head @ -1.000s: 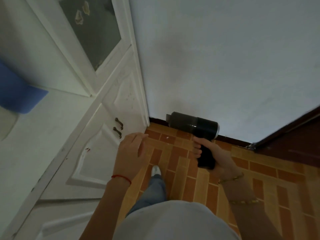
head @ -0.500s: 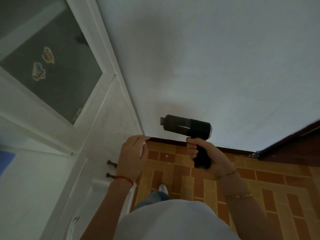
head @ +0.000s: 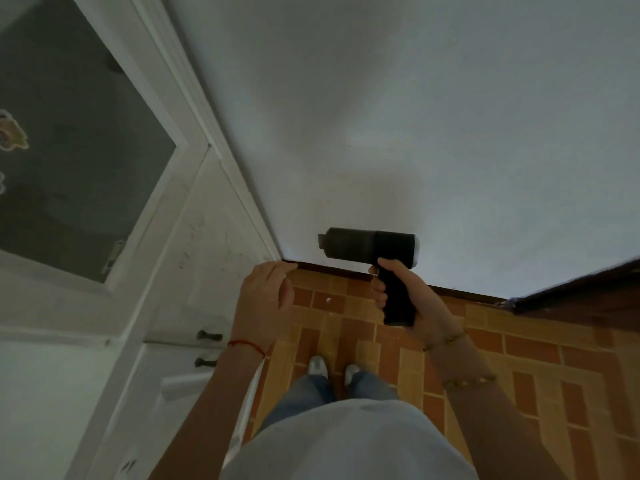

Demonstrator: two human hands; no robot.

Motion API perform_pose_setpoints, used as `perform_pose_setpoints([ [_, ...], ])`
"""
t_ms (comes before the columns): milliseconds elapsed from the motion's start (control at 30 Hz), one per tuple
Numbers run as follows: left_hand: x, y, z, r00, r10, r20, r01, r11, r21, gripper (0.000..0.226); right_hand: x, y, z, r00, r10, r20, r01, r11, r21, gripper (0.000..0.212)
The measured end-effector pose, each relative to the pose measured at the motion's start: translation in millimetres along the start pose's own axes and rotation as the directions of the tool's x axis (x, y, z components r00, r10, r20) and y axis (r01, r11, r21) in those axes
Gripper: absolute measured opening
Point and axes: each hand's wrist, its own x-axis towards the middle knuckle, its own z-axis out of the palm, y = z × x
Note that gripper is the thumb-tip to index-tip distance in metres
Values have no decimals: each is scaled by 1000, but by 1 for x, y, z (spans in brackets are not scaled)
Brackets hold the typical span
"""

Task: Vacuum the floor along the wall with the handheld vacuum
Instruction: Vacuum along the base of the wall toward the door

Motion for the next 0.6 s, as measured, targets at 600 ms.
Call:
perform_pose_setpoints([
  [600, 24, -137, 216, 944, -299, 137, 303, 953, -7, 52, 235, 64, -127, 927, -226, -298, 35, 846, -532, 39],
])
